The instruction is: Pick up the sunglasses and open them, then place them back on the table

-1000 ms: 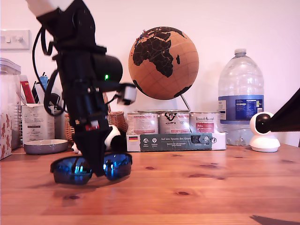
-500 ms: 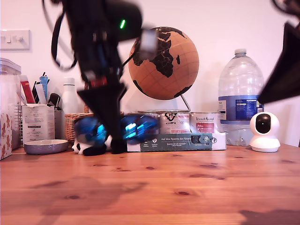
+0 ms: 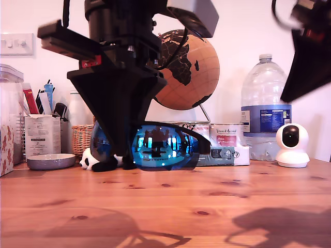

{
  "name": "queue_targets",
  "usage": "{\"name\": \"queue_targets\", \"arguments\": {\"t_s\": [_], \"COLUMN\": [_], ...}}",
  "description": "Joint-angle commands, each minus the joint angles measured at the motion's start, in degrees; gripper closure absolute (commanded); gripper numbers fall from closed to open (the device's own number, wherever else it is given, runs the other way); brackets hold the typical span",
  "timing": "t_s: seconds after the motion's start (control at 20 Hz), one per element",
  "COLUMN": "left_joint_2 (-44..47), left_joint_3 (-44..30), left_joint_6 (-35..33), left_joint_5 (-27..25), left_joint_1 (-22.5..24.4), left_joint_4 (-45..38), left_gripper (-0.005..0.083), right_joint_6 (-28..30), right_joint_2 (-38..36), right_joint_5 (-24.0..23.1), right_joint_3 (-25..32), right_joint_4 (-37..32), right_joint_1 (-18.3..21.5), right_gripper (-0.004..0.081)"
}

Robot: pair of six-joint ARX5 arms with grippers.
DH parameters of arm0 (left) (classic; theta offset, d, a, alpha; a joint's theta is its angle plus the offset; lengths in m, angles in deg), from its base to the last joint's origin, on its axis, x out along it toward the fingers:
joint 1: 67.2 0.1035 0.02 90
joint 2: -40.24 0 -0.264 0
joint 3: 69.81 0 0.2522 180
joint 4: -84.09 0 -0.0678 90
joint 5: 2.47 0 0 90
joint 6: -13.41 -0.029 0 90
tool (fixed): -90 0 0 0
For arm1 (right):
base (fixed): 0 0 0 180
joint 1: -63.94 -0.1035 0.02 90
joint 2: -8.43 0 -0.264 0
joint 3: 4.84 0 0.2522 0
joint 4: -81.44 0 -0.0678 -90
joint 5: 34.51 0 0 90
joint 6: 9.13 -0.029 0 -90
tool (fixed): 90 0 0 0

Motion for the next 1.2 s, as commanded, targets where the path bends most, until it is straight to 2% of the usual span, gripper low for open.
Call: {"name": "queue_targets", "arguments": {"t_s": [0.0,0.15,0.25,0.5,0.65,0.8,0.9,1.05,1.15], "left_joint_2": [0.9,1.7,1.9,1.9,1.9,1.9,1.9,1.9,1.9], "left_joint_3": [0.3,0.3,0.3,0.3,0.3,-0.5,-2.1,-6.0,-8.7], "left_joint_6": [-0.2,1.1,6.5,8.7,10.6,9.7,9.0,8.8,6.9], "left_joint_5": [0.0,0.1,1.9,5.4,4.1,3.5,1.5,-0.5,-1.2], "left_joint_1": [-0.3,-0.3,-0.3,-0.3,-0.1,0.0,0.0,0.0,-0.1], "left_joint_4": [0.2,1.2,1.0,-0.5,-2.5,-5.5,-8.6,-13.6,-15.7], "left_gripper": [0.0793,0.0793,0.0793,0.0792,0.0792,0.0792,0.0792,0.0792,0.0792], "right_joint_6": [1.6,1.8,1.8,1.7,1.7,3.6,4.3,4.3,5.0], "right_joint_2": [2.7,5.6,6.4,6.4,6.4,6.4,6.4,6.4,6.4], "right_joint_5": [2.7,5.8,7.0,7.4,7.9,12.0,11.9,11.9,14.3], "right_joint_3": [0.3,0.3,0.3,0.3,0.3,0.3,0.3,0.2,0.1], "right_joint_4": [0.1,0.1,0.0,-1.5,-2.0,-3.0,-4.8,-5.8,-6.2], "right_joint_1": [0.4,0.5,0.4,0.4,0.4,0.4,0.4,0.4,0.3], "right_gripper": [0.0781,0.0781,0.0781,0.0781,0.0781,0.0781,0.078,0.0726,0.0653]}}
